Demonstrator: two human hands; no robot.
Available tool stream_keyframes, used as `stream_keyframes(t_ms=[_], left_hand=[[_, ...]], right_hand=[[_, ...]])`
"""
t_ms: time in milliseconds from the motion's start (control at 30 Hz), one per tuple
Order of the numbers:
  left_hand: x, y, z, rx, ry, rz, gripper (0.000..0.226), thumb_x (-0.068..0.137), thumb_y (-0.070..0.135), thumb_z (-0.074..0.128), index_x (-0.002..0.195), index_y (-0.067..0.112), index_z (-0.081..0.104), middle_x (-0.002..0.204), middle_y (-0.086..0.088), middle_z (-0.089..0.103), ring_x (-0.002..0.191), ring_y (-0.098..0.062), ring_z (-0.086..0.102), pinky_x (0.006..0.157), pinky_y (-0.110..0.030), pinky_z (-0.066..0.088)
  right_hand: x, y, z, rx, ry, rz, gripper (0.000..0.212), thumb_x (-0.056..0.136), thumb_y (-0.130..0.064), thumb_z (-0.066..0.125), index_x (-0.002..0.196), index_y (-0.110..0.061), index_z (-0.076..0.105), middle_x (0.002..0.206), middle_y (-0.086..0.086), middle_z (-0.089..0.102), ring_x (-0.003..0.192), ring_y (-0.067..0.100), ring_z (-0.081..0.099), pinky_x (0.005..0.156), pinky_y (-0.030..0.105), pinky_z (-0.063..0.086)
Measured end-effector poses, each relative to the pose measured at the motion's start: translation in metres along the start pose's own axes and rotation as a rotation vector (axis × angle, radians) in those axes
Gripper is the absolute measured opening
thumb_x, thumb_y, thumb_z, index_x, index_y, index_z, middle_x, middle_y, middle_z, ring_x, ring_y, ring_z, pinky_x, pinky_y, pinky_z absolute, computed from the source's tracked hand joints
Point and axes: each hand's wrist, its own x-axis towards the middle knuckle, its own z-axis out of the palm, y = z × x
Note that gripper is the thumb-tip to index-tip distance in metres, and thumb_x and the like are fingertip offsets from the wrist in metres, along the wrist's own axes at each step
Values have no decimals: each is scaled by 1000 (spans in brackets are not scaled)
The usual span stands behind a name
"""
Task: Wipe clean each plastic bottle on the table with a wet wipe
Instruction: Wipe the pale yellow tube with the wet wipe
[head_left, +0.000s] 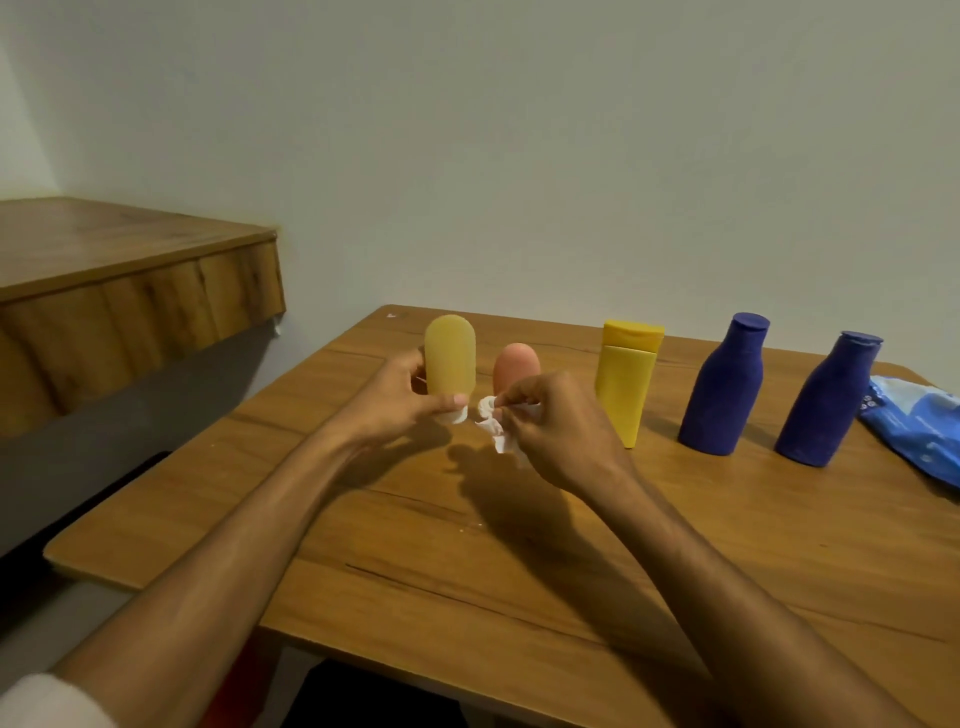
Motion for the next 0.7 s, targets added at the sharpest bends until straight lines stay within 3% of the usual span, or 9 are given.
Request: stream_keyframes(t_ms=[167, 300, 533, 700], left_hand=[[4, -18, 3, -211, 19, -109, 74, 84, 2, 71, 145, 25, 37, 127, -5, 53, 110, -26, 59, 75, -37, 61], [10, -28, 2, -89, 59, -69, 79, 80, 7, 76, 145, 25, 35, 135, -9, 54, 119, -27, 56, 94, -52, 54], [17, -34, 6, 66, 75, -4, 84, 80, 13, 78, 149, 24, 32, 141, -9, 52, 126, -23, 52, 104, -49, 46], [20, -37, 7, 82, 96, 0, 83, 81, 12, 76, 149, 23, 31, 138, -8, 53, 123, -22, 54, 101, -47, 48]], right_hand=[[4, -2, 15, -9, -28, 31, 18, 87, -16, 64, 104, -12, 68, 105, 0, 69, 83, 3, 59, 69, 19, 50], [3, -2, 24, -6, -57, 26, 21, 87, -15, 63, 108, -10, 66, 112, 1, 67, 94, 6, 62, 69, 14, 45], [2, 1, 30, -12, -102, 27, 20, 89, -14, 60, 108, -10, 65, 112, 1, 66, 83, 2, 56, 65, 9, 42], [3, 4, 35, -12, -105, 49, 24, 89, -16, 61, 113, -13, 63, 119, 0, 64, 101, 8, 60, 74, 17, 47]])
